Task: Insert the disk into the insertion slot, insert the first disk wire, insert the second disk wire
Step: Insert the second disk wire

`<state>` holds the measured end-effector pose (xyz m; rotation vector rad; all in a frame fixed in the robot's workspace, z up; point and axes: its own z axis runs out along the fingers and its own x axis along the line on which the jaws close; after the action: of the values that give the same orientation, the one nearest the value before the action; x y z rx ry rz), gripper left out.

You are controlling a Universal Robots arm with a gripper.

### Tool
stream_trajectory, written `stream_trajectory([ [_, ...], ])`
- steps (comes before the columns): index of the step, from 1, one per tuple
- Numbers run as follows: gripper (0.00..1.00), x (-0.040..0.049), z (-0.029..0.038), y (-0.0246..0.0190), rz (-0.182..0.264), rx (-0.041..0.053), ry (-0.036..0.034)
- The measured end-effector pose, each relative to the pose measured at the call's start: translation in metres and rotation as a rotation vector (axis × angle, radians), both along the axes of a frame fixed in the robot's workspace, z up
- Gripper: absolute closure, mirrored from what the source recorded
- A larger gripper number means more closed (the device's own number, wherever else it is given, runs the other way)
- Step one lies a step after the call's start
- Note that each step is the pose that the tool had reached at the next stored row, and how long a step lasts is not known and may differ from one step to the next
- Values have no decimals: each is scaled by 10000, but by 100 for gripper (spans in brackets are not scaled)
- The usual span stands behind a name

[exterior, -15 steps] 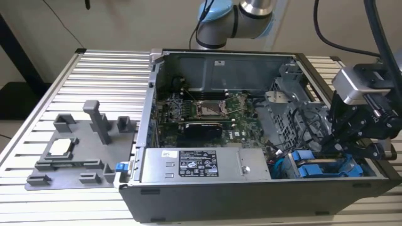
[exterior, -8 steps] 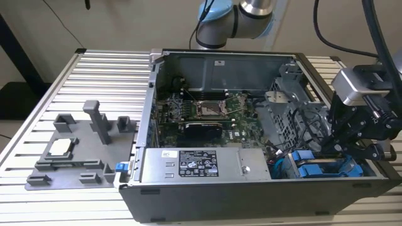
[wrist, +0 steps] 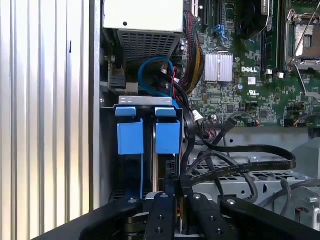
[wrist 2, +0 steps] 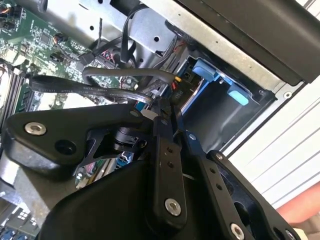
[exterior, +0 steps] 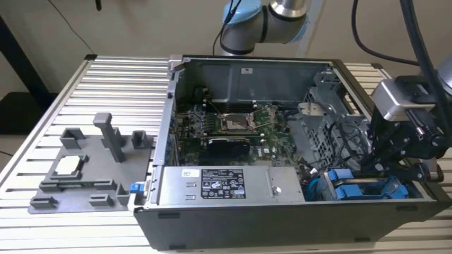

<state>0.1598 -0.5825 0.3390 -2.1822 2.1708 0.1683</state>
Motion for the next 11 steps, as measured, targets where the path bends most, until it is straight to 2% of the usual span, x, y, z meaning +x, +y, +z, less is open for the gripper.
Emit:
stream_trajectory([
  [7,84,0,-59,-2,-32,8,-6],
  [8,82,2,-81,-1,-33,44,-9],
  [11,76,1,-75,-12,-44,5,-6],
])
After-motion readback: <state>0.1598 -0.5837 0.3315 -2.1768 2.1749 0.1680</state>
